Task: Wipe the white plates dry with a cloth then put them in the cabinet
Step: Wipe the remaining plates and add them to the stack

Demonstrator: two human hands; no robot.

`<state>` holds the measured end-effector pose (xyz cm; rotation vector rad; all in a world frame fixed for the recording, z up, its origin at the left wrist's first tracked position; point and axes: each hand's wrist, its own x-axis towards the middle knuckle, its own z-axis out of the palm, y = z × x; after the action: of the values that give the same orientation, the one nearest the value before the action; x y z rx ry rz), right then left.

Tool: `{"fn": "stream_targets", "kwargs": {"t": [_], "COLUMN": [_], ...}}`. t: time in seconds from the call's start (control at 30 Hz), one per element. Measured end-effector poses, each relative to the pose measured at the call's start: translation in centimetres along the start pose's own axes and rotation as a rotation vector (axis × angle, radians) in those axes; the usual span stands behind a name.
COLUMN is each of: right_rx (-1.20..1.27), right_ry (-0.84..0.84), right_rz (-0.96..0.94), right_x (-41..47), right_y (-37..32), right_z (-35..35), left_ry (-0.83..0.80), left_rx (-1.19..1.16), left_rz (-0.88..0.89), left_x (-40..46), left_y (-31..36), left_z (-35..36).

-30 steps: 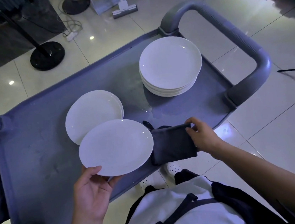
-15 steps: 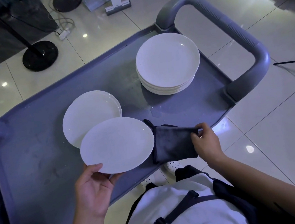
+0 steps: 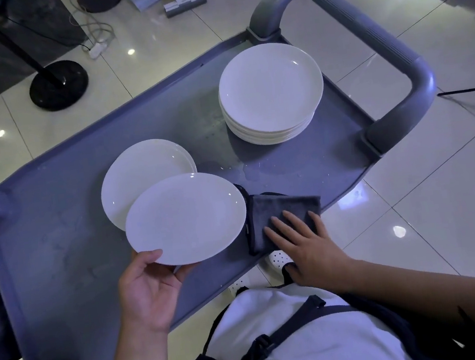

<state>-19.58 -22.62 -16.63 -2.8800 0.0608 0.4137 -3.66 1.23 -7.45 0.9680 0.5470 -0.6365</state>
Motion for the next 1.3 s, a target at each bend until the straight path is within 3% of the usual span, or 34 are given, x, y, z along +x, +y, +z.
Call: {"fn": "stream_targets", "kwargs": {"t": [0.23, 0.47, 0.7, 0.8, 0.97, 1.1, 1.23, 1.3], "right_rx": [-0.128, -0.047, 0.565, 1.154, 1.619, 1.555, 1.178, 0.97], "right_ry": [0.019, 0.136, 0.305, 0.381, 0.244, 0.279, 0.488, 0.493], "right_rz": [0.103, 0.061, 0.535, 0.696, 0.61, 0.569, 0.472, 0.36], "right_x": [2.0, 3.3, 4.3, 4.8, 6.1, 8.0, 10.8, 12.1], "right_y": [-2.1, -1.6, 0.3, 0.4, -1.0, -3.7, -8.5, -11.6], "right_z": [-1.4, -1.5, -8.6, -12.6, -17.6, -19.6, -20.7, -20.7], "left_ry": [-0.042, -0.129, -0.231, -0.256, -0.292, -0.304, -0.324, -0.357], "left_rx": [0.017, 0.049, 0.175, 0.2, 0.229, 0.262, 0.327, 0.366], "left_rz": [-0.009, 0.008, 0.2, 0.25, 0.286, 0.295, 0.335, 0.356], "left_x": [0.1, -0.1, -1.1, -1.7, -2.4, -3.1, -3.6, -3.9], "left_y": [0.3, 0.6, 1.7, 2.4, 3.0, 3.9, 4.9, 5.4], "left_z": [-0.1, 0.0, -0.7, -0.9, -1.2, -2.0, -2.3, -2.0]}}
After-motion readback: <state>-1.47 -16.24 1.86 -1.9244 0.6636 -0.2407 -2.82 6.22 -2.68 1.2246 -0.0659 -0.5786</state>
